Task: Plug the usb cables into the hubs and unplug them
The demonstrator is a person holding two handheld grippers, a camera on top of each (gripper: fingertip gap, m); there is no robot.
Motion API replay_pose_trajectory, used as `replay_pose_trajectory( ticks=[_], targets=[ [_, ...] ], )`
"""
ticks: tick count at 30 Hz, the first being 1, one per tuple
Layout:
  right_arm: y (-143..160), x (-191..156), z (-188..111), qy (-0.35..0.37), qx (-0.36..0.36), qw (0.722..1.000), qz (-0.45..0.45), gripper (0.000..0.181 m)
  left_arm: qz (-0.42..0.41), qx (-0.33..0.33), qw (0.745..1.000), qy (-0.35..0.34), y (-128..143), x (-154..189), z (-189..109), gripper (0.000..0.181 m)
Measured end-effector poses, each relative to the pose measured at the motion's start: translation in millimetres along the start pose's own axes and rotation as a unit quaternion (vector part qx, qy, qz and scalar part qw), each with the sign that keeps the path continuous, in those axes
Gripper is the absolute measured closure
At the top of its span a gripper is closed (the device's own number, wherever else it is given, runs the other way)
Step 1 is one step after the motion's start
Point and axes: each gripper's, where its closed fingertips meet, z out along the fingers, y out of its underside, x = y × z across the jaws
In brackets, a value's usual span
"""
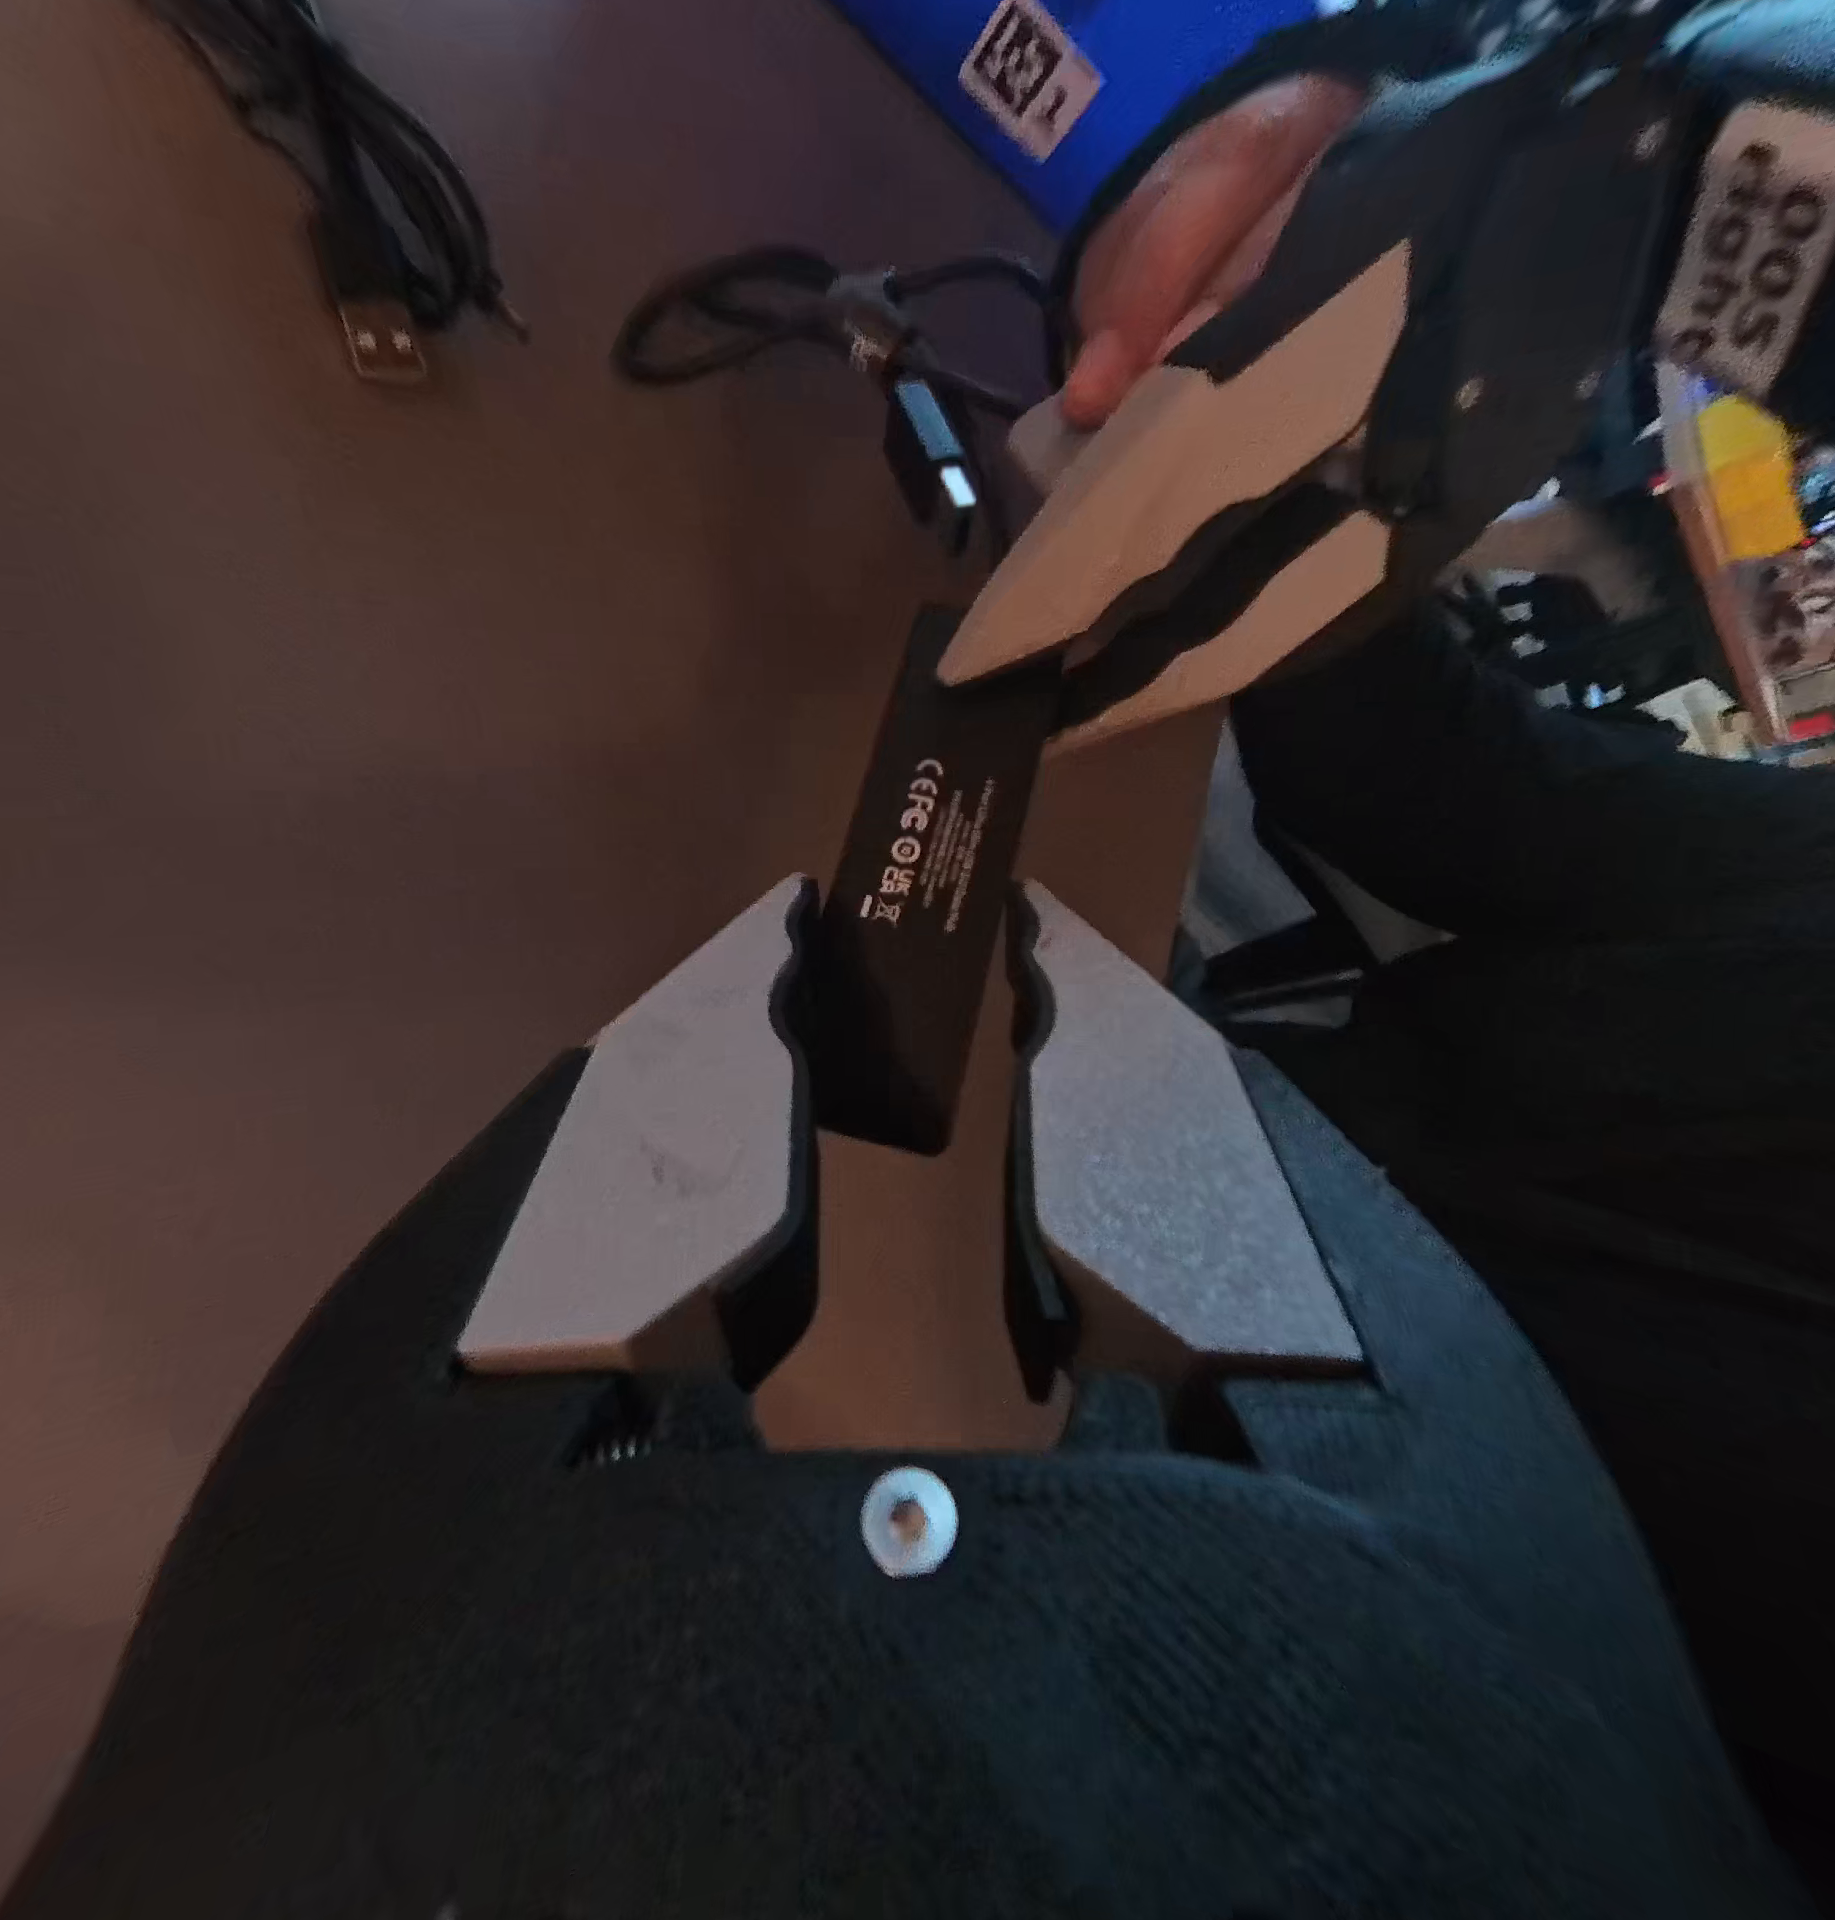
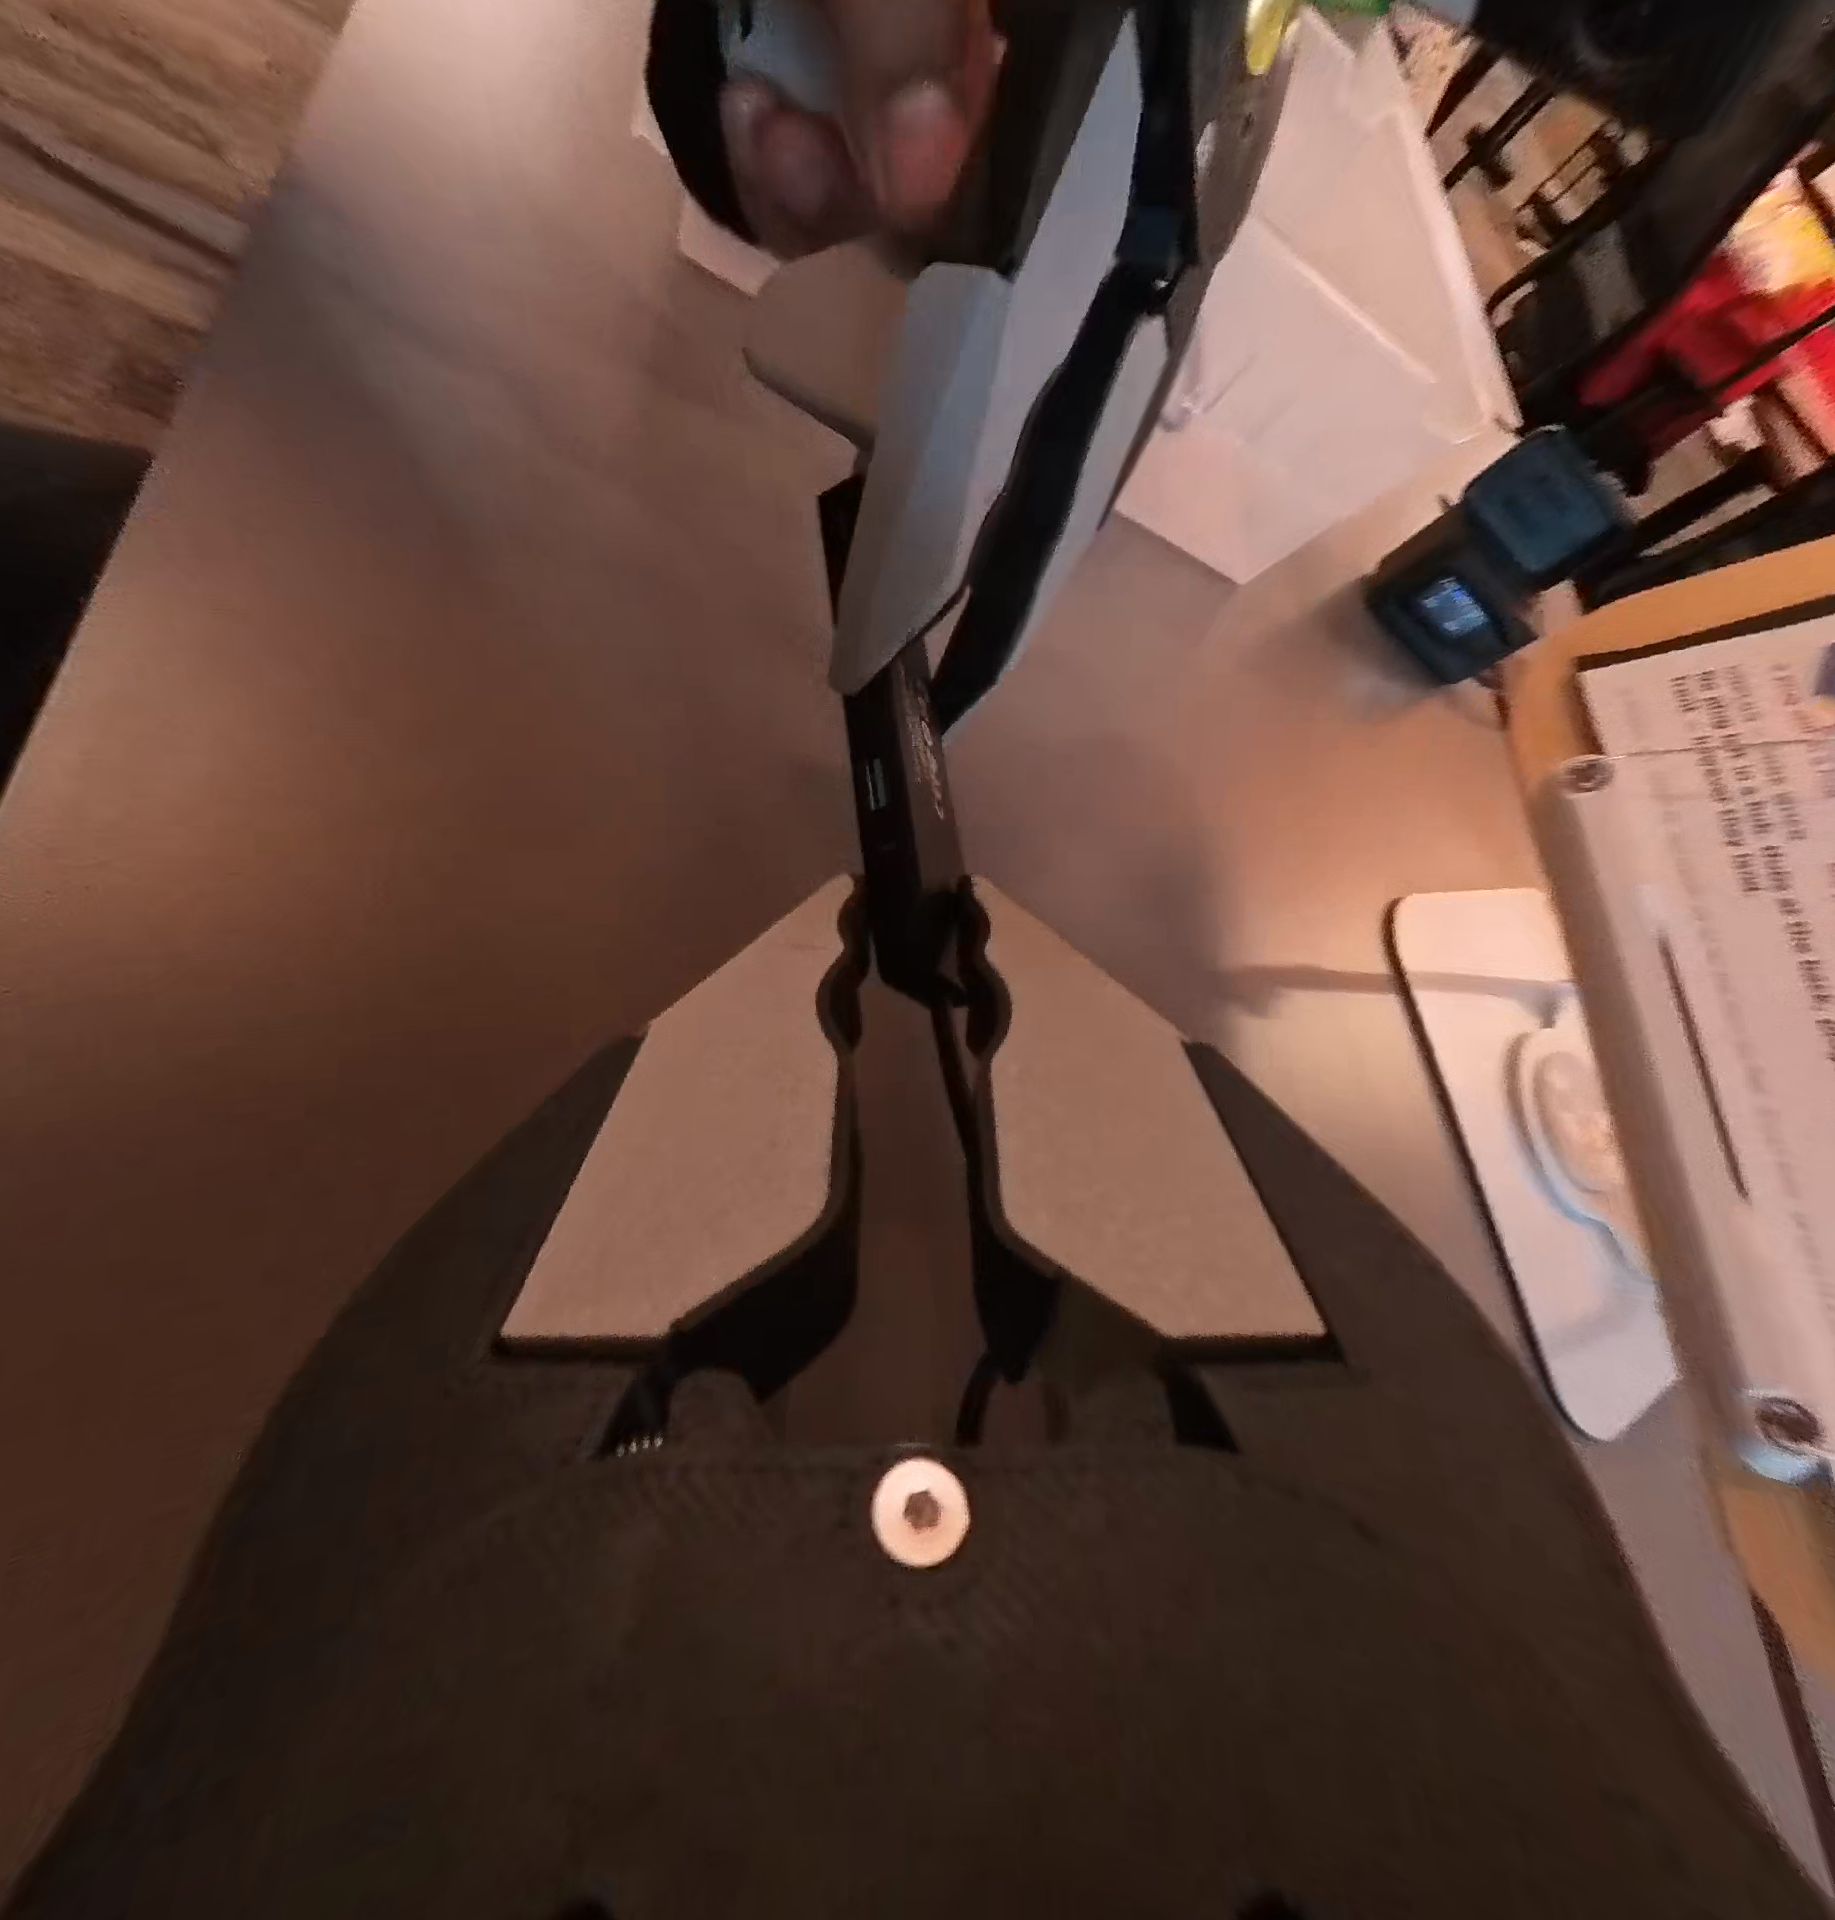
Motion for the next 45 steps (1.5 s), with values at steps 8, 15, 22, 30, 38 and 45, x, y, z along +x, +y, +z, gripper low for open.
replay_pose_trajectory(
  ticks=[8, 15, 22, 30, 38, 45],
  targets=[
    [-13.9, 18.8, -38.0, -0.008, 0.091, 0.993, 0.073, 0.174, 0.210, 0.117, 0.966, -0.095, -9.0, 5.1, -25.6, 0.120],
    [-25.7, 7.6, -43.6, -0.052, 0.139, 0.986, 0.076, 0.174, 0.408, 0.157, 0.884, -0.165, -23.5, 27.5, -8.8, 0.168],
    [-21.4, -5.0, -40.9, -0.100, 0.139, 0.981, 0.087, 0.174, 0.430, 0.183, 0.878, -0.105, -21.3, 50.1, 3.2, 0.171],
    [-17.9, -3.5, -35.3, -0.106, 0.134, 0.979, 0.111, 0.172, 0.485, 0.155, 0.831, -0.224, -14.2, 29.1, 8.9, 0.172],
    [-11.5, 39.2, -64.5, -0.058, 0.186, 0.959, 0.204, 0.151, 0.523, 0.048, 0.782, -0.336, 3.7, -5.2, 3.6, 0.173],
    [-32.4, 6.6, -9.6, -0.015, 0.099, 0.992, 0.076, 0.151, 0.521, 0.104, 0.788, -0.310, -9.1, 24.7, -13.6, 0.173]
  ],
)
